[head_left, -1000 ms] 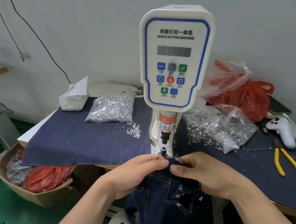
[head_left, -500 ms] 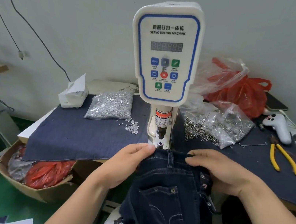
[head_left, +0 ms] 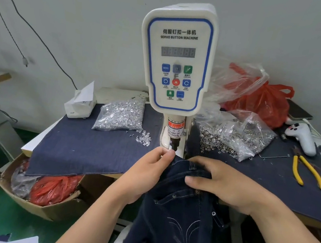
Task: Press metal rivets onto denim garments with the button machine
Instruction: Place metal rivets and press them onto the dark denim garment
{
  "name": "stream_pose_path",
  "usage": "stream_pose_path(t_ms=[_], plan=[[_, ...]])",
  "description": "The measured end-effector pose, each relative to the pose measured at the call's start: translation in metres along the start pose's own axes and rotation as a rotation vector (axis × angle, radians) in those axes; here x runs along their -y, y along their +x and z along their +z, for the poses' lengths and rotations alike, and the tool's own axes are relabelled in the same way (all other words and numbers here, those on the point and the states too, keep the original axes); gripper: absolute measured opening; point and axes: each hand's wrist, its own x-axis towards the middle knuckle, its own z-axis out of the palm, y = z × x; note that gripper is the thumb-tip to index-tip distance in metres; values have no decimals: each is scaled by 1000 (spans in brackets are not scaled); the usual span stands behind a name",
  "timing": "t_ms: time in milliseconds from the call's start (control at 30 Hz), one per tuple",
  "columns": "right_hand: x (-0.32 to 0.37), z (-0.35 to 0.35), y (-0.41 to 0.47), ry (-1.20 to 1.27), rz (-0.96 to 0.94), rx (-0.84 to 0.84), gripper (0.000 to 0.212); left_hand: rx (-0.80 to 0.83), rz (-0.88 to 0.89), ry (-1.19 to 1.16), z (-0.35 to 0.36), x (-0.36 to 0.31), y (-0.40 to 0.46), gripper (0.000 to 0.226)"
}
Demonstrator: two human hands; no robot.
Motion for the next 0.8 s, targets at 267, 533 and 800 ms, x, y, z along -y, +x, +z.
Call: stream_pose_path(t_ms=[267,533,800], plan=[[-10,-5,-1,583,1,-21,39,-224,630,569,15,34,-40,30],[-13,-6,7,150,135,-128,33,-130,437,193,10,26,-34,8],[-7,3,-10,-433,-329,-106,31,87,286,17,7,17,-36,17]])
